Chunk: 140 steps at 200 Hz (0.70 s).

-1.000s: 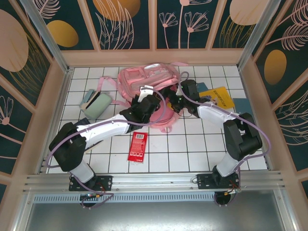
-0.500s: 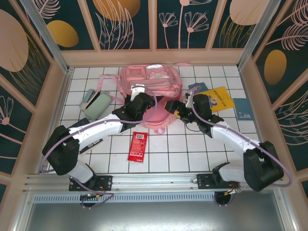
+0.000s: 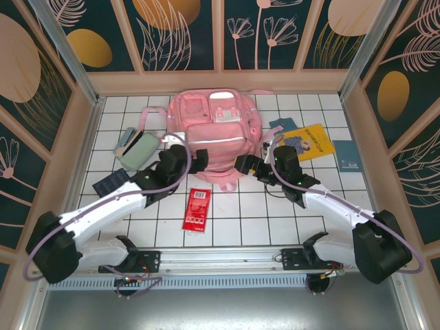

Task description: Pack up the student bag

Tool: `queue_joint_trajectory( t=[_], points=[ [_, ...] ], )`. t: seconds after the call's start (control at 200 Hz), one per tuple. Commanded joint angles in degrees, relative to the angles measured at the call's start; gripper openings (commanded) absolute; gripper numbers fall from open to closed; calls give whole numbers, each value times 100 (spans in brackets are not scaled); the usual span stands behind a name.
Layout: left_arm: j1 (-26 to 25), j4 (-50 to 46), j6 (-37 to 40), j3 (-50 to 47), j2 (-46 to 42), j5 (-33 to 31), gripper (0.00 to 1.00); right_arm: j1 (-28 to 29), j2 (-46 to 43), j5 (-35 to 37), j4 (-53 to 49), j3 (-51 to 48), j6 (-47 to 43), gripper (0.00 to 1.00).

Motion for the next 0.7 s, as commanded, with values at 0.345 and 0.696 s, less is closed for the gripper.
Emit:
queue_joint_trajectory(
  t=[0.345, 0.696],
  points=[
    [2253, -1359, -2348, -1178, -1141, -182, 98, 1508, 2071, 396, 499, 2021, -936, 99],
    [4037, -1303, -2986, -1903, -1268, -443, 99, 2190, 4170, 226, 117, 4118, -1249, 99]
  ],
)
